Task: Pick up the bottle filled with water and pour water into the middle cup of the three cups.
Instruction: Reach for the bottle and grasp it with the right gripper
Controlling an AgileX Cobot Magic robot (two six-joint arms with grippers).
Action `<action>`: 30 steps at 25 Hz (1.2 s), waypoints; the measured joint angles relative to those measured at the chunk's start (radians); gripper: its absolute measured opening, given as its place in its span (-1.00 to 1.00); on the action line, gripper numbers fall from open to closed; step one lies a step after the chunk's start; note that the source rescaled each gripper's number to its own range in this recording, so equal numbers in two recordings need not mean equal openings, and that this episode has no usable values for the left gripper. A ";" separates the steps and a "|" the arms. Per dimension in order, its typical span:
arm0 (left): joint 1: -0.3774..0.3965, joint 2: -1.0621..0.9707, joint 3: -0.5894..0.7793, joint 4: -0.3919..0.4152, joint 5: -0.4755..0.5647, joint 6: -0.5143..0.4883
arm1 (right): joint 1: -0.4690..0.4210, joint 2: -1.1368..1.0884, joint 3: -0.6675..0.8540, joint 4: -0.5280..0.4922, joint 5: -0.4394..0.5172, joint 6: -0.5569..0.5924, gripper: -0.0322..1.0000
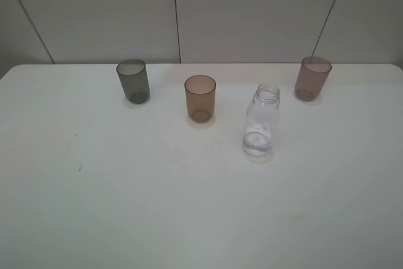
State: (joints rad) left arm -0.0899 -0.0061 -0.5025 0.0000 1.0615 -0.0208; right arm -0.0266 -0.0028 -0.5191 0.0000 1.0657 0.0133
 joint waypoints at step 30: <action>0.000 0.000 0.000 0.000 0.000 0.000 | 0.394 0.956 -0.359 0.106 -0.365 0.000 0.99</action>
State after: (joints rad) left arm -0.0899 -0.0061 -0.5025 0.0000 1.0615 -0.0208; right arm 0.3670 0.9527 -0.8782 0.1058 0.7010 0.0133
